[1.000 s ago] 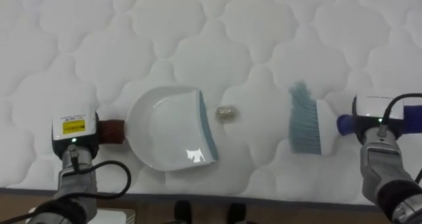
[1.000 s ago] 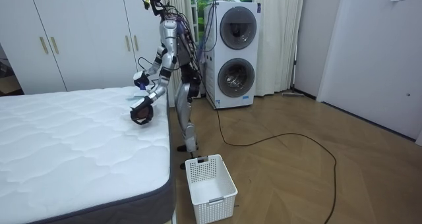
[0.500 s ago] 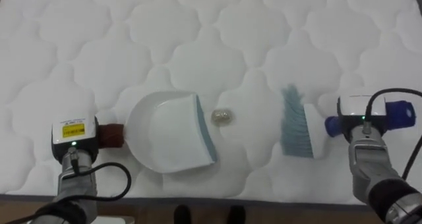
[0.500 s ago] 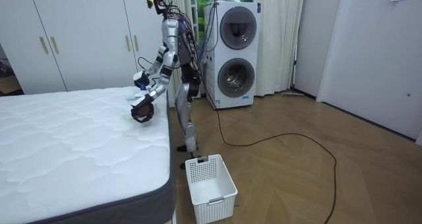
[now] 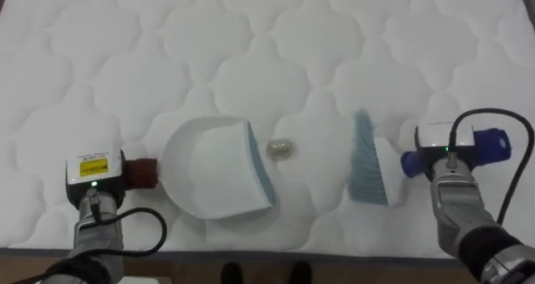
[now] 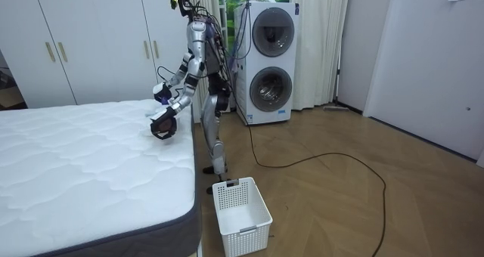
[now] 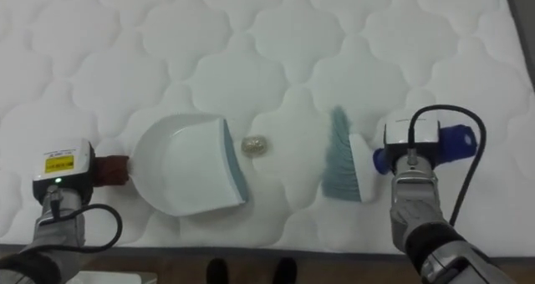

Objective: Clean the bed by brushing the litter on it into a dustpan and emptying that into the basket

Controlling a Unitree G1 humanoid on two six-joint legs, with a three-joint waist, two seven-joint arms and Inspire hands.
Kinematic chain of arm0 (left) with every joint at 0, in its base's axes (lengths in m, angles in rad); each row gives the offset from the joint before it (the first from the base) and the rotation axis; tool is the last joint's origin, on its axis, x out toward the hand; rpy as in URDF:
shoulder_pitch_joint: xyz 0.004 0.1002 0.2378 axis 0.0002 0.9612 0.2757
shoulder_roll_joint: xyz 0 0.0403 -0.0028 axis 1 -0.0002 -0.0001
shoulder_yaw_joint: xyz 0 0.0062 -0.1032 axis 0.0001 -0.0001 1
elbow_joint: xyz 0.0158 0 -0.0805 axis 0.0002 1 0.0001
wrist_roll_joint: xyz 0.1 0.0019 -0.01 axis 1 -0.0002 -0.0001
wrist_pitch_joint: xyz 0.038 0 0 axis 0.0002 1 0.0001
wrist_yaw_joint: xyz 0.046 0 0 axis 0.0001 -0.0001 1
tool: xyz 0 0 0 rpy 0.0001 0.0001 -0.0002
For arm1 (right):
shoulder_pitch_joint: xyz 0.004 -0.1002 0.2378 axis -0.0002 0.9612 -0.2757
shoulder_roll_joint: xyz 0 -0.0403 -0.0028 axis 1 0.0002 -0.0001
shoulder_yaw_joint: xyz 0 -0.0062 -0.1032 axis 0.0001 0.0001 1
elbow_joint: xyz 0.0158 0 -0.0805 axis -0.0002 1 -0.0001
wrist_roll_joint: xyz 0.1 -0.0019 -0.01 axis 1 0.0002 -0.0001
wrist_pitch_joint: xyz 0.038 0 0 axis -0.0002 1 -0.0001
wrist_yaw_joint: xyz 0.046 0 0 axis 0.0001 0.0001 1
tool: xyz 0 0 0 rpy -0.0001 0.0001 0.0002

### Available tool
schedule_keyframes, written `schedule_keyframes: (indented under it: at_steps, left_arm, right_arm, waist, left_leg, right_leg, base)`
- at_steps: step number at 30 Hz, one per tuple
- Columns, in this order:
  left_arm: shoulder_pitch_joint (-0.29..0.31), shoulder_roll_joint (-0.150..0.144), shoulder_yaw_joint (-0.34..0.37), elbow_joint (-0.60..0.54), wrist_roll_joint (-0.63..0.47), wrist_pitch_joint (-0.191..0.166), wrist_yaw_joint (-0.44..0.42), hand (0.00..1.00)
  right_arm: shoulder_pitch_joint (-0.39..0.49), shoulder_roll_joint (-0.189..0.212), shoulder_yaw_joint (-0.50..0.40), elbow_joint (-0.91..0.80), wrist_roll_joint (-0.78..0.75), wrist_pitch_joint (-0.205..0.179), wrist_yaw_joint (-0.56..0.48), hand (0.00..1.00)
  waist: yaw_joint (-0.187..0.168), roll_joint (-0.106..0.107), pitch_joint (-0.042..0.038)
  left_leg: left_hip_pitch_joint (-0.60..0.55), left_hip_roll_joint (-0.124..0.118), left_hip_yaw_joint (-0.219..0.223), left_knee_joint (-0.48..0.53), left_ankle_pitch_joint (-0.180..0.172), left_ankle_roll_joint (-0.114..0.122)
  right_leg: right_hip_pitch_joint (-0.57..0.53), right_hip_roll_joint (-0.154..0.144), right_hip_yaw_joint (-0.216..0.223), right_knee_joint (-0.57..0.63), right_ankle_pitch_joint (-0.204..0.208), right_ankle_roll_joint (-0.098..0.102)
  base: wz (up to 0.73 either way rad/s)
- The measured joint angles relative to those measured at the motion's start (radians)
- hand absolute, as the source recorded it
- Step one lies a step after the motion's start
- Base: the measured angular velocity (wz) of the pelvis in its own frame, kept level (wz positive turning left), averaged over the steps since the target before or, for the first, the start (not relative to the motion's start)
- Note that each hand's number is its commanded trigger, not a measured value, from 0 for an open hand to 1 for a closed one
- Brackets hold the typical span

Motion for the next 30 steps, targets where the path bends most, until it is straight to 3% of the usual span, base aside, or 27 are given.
schedule_keyframes:
  at_steps: [25, 28, 30]
  left_arm:
    - [0.001, -0.002, -0.014, -0.015, 0.056, 0.005, -0.025, 1.0]
    - [-0.001, -0.001, -0.017, -0.022, 0.072, 0.007, -0.046, 1.0]
    - [-0.002, -0.001, -0.027, -0.028, 0.076, 0.009, -0.072, 1.0]
  right_arm:
    - [-0.002, 0.01, 0.035, -0.108, -0.066, 0.012, 0.151, 1.0]
    - [-0.002, 0.01, 0.037, -0.115, -0.067, 0.012, 0.163, 1.0]
    - [-0.003, 0.01, 0.037, -0.117, -0.067, 0.012, 0.179, 1.0]
  waist:
    - [-0.001, 0.006, -0.0038]
    - [-0.001, 0.013, -0.0076]
    - [-0.002, 0.022, -0.0143]
  left_leg:
    - [-0.017, 0.001, -0.012, 0.003, 0.004, -0.001]
    - [-0.017, 0.0, -0.012, 0.003, 0.004, -0.001]
    - [-0.017, 0.0, -0.012, 0.0, 0.006, -0.001]
  right_leg:
    - [-0.003, -0.002, -0.015, 0.001, 0.001, -0.002]
    - [-0.003, -0.002, -0.014, 0.001, 0.001, -0.002]
    - [-0.003, -0.002, -0.015, 0.0, 0.001, -0.002]
  base:
    - [0.01]
    - [0.0]
    - [0.0]
